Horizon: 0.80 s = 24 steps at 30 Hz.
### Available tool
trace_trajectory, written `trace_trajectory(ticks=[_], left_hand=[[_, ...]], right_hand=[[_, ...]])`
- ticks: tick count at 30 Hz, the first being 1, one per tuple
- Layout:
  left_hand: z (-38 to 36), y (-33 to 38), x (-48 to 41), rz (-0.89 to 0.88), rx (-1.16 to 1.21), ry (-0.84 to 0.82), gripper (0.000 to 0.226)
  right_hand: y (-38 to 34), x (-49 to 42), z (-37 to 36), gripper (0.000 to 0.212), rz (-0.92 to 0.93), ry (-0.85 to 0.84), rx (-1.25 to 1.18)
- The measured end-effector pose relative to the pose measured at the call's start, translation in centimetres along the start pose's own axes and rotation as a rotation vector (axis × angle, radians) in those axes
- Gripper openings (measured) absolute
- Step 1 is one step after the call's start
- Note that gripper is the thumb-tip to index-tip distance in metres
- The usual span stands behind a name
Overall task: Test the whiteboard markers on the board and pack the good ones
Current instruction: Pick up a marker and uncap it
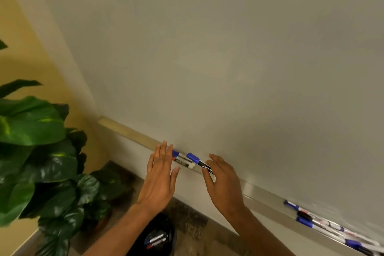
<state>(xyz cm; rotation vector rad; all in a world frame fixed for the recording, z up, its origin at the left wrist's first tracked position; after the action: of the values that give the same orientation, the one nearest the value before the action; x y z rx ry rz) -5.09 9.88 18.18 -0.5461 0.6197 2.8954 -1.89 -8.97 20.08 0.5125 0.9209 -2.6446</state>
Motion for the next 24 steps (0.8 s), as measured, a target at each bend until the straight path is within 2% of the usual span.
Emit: trace_trajectory(ticks=[7, 19, 24], left_hand=[[-4.7, -8.7, 7.8, 0.108, -0.145, -0.200, 0.064], [-6.9, -16.7, 16.0, 0.199, -0.180, -0.226, 0.057], [-7.1, -18.9, 17.8, 0.246, -0.171, -0.208, 0.057]], right_hand=[[-0.9, 3.3, -9.1, 0.019, 0.060, -0.178, 0.074], [-2.9, 8.3, -22.7, 0.022, 0.103, -0.432, 0.133], [-3.9, 9.6, -26.6, 0.046, 0.122, -0.512, 0.157]])
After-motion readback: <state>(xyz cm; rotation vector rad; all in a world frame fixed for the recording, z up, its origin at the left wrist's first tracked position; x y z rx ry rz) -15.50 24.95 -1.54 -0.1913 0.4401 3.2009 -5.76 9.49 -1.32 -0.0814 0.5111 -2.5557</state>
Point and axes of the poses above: each hand's wrist, its own x-axis away from the middle knuckle, its own z-axis out of the back of the hand, y = z × x, the point moved 8 cm from there along -x, towards the middle knuckle, and after that the axes turned 5 degrees about -z, right-handed, at the moved point
